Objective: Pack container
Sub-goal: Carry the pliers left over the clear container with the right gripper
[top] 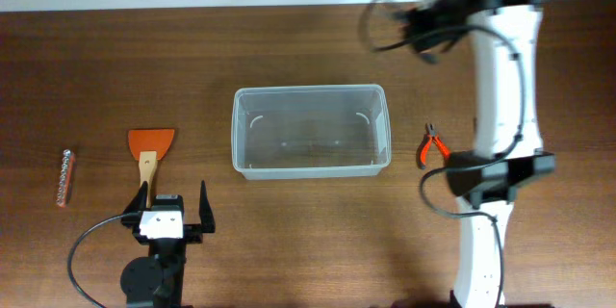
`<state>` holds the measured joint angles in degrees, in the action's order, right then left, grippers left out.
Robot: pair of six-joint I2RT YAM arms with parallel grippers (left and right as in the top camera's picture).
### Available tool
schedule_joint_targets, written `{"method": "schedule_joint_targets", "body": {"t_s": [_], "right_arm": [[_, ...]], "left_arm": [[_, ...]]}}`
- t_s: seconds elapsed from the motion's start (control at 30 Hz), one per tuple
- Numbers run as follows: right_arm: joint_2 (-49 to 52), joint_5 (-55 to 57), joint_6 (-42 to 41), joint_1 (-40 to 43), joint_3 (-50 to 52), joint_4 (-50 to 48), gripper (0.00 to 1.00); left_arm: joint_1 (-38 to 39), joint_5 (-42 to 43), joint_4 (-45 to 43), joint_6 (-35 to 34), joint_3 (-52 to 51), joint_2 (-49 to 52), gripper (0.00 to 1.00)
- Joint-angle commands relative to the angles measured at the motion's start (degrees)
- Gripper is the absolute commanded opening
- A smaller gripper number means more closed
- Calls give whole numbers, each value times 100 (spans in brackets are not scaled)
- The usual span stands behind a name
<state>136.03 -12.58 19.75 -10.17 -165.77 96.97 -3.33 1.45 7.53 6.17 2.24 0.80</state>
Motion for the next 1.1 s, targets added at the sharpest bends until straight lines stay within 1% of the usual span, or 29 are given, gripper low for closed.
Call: {"method": "schedule_joint_targets", "body": {"t_s": [0.0, 0.17, 0.4, 0.67, 0.77, 0.97, 1.07], "right_arm": [[-197, 411, 17, -632, 52, 37, 4], [-306, 581, -138, -1534, 234, 39, 4], [-772, 748, -111, -2249, 1705, 37, 4], [-772, 619, -107, -2319, 2739, -48, 4], [-772, 378, 142, -2319, 3064, -192, 4], [-772, 376, 291, -2315, 3842, -968, 4], [-769, 378, 409, -2308, 4072, -1353, 4]], "left_arm": [[28, -22, 0, -55, -35, -46, 99], [28, -22, -2, -55, -35, -46, 99], [28, -24, -2, -55, -35, -46, 99], [28, -24, -2, -55, -35, -46, 99], [28, -22, 0, -55, -35, -46, 99], [28, -22, -2, -55, -35, -46, 99], [28, -22, -2, -55, -35, -46, 99]]}}
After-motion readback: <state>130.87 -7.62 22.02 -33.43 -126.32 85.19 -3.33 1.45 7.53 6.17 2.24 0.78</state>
